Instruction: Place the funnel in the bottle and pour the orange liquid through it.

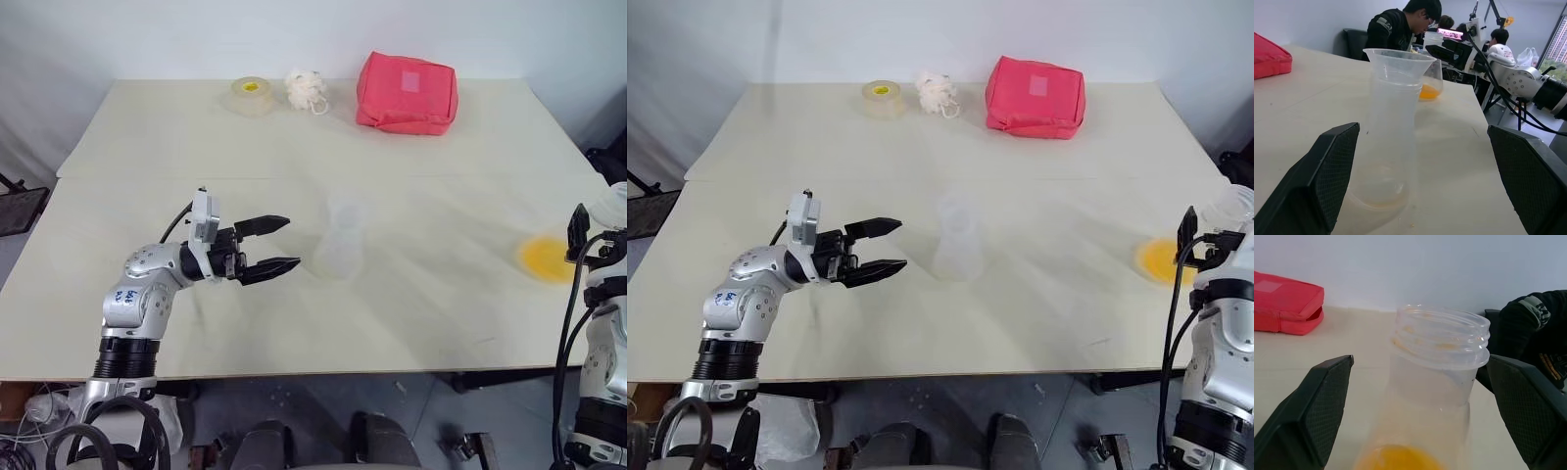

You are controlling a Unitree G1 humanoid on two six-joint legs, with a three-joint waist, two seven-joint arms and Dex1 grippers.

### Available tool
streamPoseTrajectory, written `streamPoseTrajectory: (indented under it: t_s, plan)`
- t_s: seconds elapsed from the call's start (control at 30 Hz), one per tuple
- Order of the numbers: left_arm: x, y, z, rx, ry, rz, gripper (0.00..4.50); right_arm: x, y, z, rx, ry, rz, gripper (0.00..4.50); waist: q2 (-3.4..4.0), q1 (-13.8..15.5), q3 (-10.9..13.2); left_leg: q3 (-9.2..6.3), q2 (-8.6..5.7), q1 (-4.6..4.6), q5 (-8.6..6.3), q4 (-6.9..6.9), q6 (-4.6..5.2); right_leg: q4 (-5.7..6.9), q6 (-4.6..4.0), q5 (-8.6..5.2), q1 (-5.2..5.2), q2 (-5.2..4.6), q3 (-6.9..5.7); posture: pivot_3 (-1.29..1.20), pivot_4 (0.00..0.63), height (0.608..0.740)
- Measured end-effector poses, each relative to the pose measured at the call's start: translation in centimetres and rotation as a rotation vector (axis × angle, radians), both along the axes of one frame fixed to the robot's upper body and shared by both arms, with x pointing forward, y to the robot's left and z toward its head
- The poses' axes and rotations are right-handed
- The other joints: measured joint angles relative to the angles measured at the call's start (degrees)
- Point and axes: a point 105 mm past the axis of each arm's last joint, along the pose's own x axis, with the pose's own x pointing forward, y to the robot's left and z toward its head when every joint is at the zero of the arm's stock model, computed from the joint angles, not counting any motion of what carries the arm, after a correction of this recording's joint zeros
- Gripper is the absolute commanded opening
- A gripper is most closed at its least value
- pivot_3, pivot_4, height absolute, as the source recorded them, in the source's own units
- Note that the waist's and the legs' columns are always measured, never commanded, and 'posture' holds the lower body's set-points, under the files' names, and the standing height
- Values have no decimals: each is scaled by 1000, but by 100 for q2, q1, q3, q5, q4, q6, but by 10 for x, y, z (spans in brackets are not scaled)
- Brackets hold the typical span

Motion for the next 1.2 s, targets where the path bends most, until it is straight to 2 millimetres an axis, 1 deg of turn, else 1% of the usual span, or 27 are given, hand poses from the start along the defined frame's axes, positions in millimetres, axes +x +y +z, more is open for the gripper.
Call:
streamPoseTrajectory:
  t_s: [0.17, 0.3, 0.33, 0.37, 0.53, 0.63, 0.77, 0.97, 1.07, 1.17, 1.2]
  plan:
    - [0, 0, 0, 0, -1, 0, 4500, -1, 0, 2, 5, -13, -13, 2220, 1, -3, 0, 0, 2, 0, 0, 0, 0, 0, 0, 0, 0, 1, 0, 0, 150, 740]
    - [0, 0, 0, 1, -1, 0, 4500, -2, 8, 6, 6, -36, 1, 785, 1, -2, 0, -1, 3, 0, 0, 0, 0, 0, 0, 0, 0, 1, 0, 0, 150, 740]
    - [0, 1, 0, 2, -1, 0, 4500, -2, 11, 7, 9, -39, 11, 483, 1, 0, 0, -1, 4, 0, 0, -1, 0, 0, 0, 0, 0, 1, -1, 0, 150, 740]
    - [0, 1, 0, 4, -1, 1, 4500, -3, 15, 7, 10, -40, 23, 71, 1, -1, 0, -1, 4, 0, 0, 0, 0, 0, 0, 0, 0, 1, 0, 0, 150, 740]
    - [0, 2, -1, 8, 1, 0, 4500, -5, 25, 15, 18, -56, 59, 71, 1, 5, 0, -2, 4, 0, 0, -1, 0, 0, 0, 0, 0, 1, -1, 0, 150, 740]
    - [1, 3, -1, 10, -1, 2, 4500, -14, 29, 12, 25, -49, 70, 71, 1, 15, 0, -5, 3, -2, 0, -2, 0, -1, 0, 0, 0, 0, -2, 0, 150, 740]
    - [1, 5, -1, 8, -1, 9, 4500, -31, 42, 2, 64, -4, 118, 71, 2, 8, 0, -2, 2, -2, 0, -2, 0, -2, 0, 0, 0, 0, 1, 0, 150, 740]
    - [-1, 8, -10, 3, 28, 26, 4500, -43, 68, 5, 83, 52, 245, 71, 6, 7, -1, -1, 4, 0, 0, -3, 0, -6, 0, 0, 0, 3, 1, 0, 150, 740]
    - [-2, 10, -14, 2, 38, 34, 4500, -49, 83, 5, 83, 109, 325, 71, 6, 24, -1, -5, 3, -1, 0, -3, 0, -6, 0, 0, 0, 1, 1, 0, 150, 740]
    - [-2, 9, -15, -1, 40, 38, 4500, -56, 93, 0, 96, 177, 387, 71, 5, 35, -1, -5, 0, -2, -1, -3, 1, -9, 0, 0, 1, 1, 1, 0, 150, 740]
    - [-2, 9, -15, -1, 41, 38, 4500, -58, 94, -2, 107, 192, 395, 234, 5, 32, -1, -4, -3, -2, -1, -3, 1, -10, 0, 0, 1, 1, 1, 0, 150, 740]
